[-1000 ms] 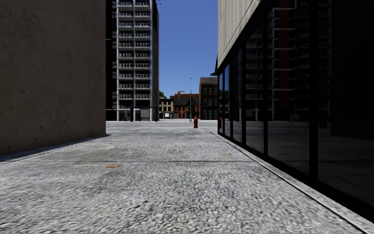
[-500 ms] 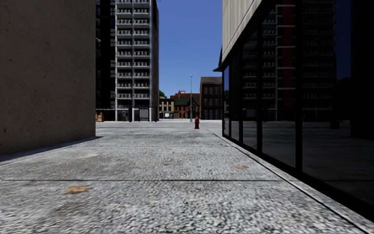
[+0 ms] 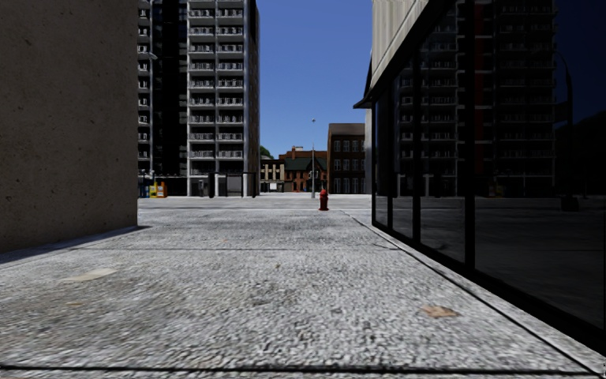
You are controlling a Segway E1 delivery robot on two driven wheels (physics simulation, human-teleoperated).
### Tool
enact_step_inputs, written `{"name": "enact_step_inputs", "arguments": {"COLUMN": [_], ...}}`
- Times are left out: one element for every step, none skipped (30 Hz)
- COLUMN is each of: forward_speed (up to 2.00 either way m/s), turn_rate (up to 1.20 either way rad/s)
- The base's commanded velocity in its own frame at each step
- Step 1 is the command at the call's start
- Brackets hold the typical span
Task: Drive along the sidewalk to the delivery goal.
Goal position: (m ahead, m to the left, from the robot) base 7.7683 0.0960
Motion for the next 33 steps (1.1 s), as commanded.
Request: {"name": "enact_step_inputs", "arguments": {"forward_speed": [2.0, 2.0, 2.0, 2.0, 2.0, 2.0, 2.0, 2.0, 2.0, 2.0, 2.0, 2.0, 2.0, 2.0, 2.0, 2.0, 2.0, 2.0, 2.0, 2.0, 2.0, 2.0, 2.0, 2.0, 2.0, 2.0, 2.0, 2.0, 2.0, 2.0, 2.0, 2.0, 2.0], "turn_rate": [0.0, 0.0, 0.0, 0.0, 0.0, 0.0, 0.0, 0.0, 0.0, 0.0, 0.0, 0.0, 0.0, 0.0, 0.0, 0.0, 0.0, 0.0, 0.0, 0.0, 0.0, 0.0, 0.0, 0.0, 0.0, 0.0, 0.0, 0.0, 0.0, 0.0, 0.0, 0.0, 0.0]}}
